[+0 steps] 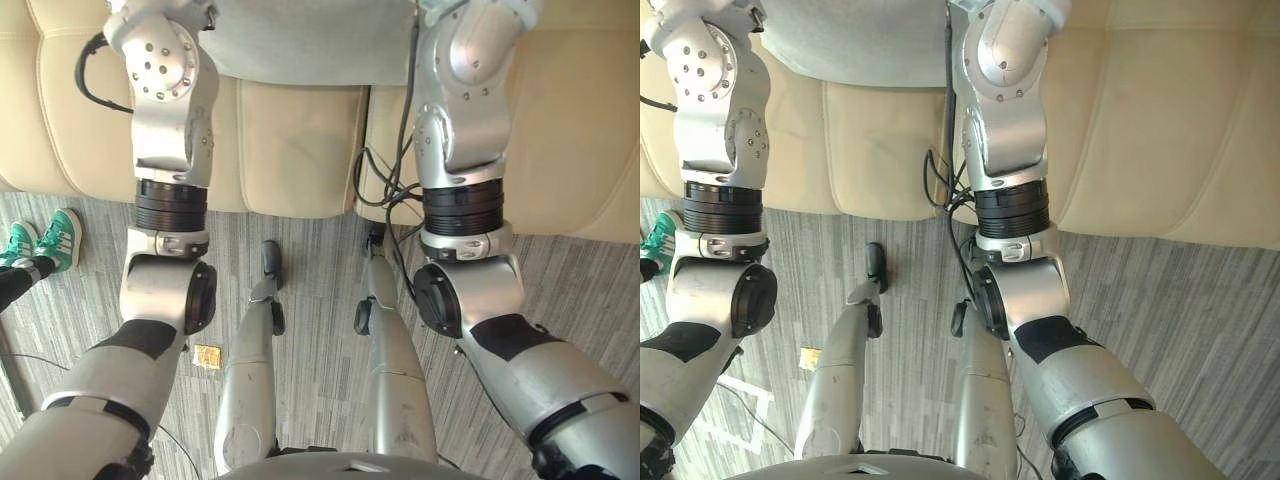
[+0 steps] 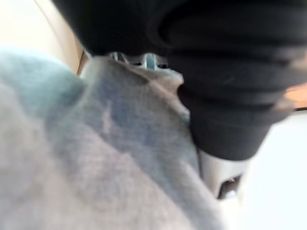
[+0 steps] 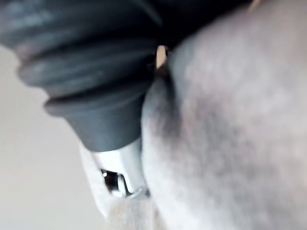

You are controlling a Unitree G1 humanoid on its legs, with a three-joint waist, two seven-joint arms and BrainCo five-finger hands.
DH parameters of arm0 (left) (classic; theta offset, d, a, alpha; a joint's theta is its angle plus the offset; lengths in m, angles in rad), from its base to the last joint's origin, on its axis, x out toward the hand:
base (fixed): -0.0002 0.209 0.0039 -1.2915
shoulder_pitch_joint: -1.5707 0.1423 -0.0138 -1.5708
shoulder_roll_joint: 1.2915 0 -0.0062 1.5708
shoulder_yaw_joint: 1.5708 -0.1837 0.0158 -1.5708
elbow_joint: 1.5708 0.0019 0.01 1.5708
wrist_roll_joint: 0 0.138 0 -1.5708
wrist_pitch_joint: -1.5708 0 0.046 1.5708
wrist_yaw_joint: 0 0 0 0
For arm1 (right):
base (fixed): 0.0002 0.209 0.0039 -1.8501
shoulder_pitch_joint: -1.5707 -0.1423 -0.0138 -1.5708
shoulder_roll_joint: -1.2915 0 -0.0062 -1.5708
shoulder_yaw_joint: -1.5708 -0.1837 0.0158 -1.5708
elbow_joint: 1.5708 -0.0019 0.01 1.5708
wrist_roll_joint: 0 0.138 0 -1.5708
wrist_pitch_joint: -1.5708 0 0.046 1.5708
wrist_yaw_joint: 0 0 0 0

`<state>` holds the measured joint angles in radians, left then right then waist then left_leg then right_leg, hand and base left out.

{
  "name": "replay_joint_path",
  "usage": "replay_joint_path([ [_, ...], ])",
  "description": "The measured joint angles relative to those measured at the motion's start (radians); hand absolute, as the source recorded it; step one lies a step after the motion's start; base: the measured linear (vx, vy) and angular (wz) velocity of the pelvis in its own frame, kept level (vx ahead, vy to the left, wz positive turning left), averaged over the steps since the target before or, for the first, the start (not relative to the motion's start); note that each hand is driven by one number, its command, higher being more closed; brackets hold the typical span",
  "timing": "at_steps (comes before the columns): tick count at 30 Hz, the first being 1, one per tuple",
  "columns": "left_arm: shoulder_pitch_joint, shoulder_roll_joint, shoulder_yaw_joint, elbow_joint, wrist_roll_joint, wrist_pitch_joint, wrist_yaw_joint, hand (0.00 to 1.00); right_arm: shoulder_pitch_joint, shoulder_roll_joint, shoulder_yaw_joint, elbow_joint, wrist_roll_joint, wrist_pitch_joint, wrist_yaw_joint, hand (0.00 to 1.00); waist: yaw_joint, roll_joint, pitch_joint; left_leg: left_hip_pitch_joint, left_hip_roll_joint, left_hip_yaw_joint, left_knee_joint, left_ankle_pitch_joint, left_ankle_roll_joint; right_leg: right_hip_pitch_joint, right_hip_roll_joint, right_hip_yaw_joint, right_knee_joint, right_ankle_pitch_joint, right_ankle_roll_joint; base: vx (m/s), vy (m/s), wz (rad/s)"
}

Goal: Pick up cushions and gather them together orderly.

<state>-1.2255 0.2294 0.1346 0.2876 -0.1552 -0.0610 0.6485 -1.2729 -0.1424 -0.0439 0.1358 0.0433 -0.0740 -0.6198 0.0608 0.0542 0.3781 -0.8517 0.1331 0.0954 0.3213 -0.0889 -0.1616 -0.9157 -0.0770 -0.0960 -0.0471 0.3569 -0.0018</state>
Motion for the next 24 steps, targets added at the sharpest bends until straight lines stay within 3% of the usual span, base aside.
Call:
replay_joint_path([
  [6,-0.042,0.094,0.025,0.081,-0.019,0.01,-0.025,0.0,-0.072,-0.094,-0.003,0.103,0.077,-0.009,0.0,0.0,-0.016,-0.012,0.007,0.013,-0.002,0.002,-0.037,0.027,-0.004,-0.027,0.0,0.003,0.024,0.0,0.0,-0.03,0.015,0.02],
  [14,0.036,0.298,0.19,0.289,-0.11,0.024,-0.145,0.0,-0.126,-0.382,-0.025,0.296,0.274,-0.009,0.047,0.0,-0.047,-0.018,0.009,0.047,-0.003,0.022,-0.044,0.032,-0.004,-0.022,0.0,0.026,0.052,0.0,0.0,-0.04,0.033,-0.05],
  [17,0.131,0.331,0.249,0.302,-0.129,0.024,-0.184,0.0,-0.121,-0.431,-0.041,0.352,0.358,-0.01,0.056,0.0,-0.059,-0.02,0.011,0.083,-0.001,0.027,-0.044,0.031,-0.002,0.011,0.002,0.029,0.056,0.0,0.0,-0.04,0.032,-0.09],
  [21,0.289,0.34,0.337,0.224,-0.231,0.002,-0.217,0.0,-0.027,-0.474,-0.055,0.268,0.425,-0.038,0.075,0.0,-0.062,-0.031,0.008,0.108,0.011,0.028,-0.028,0.014,-0.003,0.065,0.014,0.034,0.026,-0.031,0.006,-0.04,0.015,-0.05],
  [24,0.538,0.299,0.384,0.061,-0.289,-0.047,-0.217,0.0,0.212,-0.473,-0.121,0.072,0.432,-0.059,0.076,0.0,-0.056,-0.033,0.009,0.151,0.018,0.027,-0.05,0.02,-0.009,0.092,0.025,0.029,0.027,-0.025,-0.004,-0.01,0.015,-0.05],
])
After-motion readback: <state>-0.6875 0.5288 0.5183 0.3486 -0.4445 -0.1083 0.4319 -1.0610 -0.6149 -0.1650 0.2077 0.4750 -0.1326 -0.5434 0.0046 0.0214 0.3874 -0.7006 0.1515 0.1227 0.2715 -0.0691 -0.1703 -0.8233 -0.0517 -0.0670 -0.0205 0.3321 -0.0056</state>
